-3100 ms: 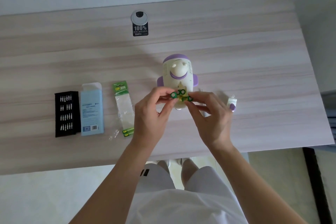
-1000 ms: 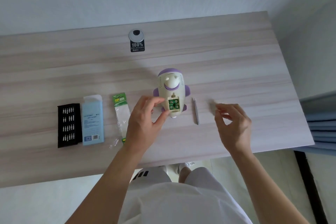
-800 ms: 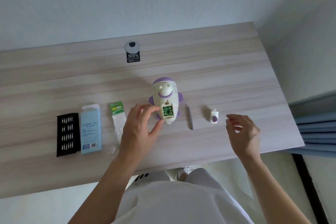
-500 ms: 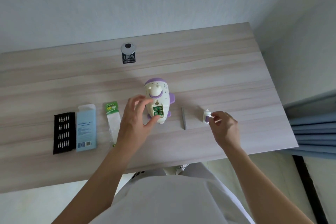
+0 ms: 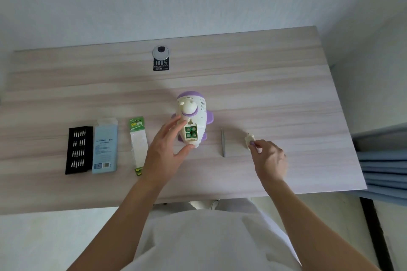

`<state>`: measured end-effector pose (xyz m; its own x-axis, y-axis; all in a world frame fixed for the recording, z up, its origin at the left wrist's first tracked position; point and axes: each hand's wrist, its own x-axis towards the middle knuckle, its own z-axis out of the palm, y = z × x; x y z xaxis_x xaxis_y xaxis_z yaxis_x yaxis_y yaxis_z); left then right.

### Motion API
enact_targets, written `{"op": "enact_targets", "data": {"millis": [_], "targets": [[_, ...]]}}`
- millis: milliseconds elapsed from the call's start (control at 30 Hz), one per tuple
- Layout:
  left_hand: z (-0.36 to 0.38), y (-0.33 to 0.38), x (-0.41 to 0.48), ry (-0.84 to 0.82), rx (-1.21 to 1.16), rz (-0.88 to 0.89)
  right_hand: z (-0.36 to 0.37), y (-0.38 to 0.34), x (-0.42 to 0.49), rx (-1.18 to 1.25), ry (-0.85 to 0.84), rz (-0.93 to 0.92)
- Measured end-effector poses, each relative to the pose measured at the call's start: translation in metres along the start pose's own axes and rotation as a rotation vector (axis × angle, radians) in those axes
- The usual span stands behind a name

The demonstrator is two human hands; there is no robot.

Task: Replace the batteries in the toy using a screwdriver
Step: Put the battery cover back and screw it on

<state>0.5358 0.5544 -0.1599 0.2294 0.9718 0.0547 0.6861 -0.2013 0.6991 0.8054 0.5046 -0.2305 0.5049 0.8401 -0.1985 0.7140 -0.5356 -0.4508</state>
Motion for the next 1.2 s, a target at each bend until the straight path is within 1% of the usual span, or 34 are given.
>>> {"op": "enact_targets", "data": {"millis": [100, 267, 367, 433, 500, 667, 833, 1000, 1133, 1200], "targets": [[0.0, -0.005, -0.001, 0.001, -0.02, 0.03, -0.003, -0.006, -0.001, 0.039, 0.019, 0.051], [-0.004, -0.022, 0.004, -0.02, -0.044, 0.056, -0.025, -0.044, -0.012, 0.27, 0.109, 0.067], [-0.01, -0.03, 0.007, -0.052, -0.002, 0.185, -0.033, -0.077, -0.028, 0.42, 0.14, 0.075], [-0.014, -0.038, 0.01, -0.09, 0.057, 0.306, -0.033, -0.096, -0.04, 0.525, 0.127, 0.127], [-0.017, -0.048, 0.013, -0.136, 0.129, 0.403, -0.03, -0.113, -0.052, 0.581, 0.096, 0.157], [-0.023, -0.066, 0.019, -0.196, 0.298, 0.559, -0.019, -0.147, -0.077, 0.612, 0.102, 0.172], [-0.026, -0.068, 0.021, -0.211, 0.393, 0.583, -0.007, -0.167, -0.09, 0.587, 0.151, 0.173], [-0.026, -0.065, 0.022, -0.208, 0.274, 0.535, -0.001, -0.179, -0.091, 0.519, 0.22, 0.131], [-0.024, -0.062, 0.025, -0.234, 0.159, 0.516, 0.004, -0.184, -0.094, 0.459, 0.291, 0.029], [-0.023, -0.06, 0.029, -0.222, 0.111, 0.518, 0.008, -0.183, -0.094, 0.444, 0.313, -0.002]]}}
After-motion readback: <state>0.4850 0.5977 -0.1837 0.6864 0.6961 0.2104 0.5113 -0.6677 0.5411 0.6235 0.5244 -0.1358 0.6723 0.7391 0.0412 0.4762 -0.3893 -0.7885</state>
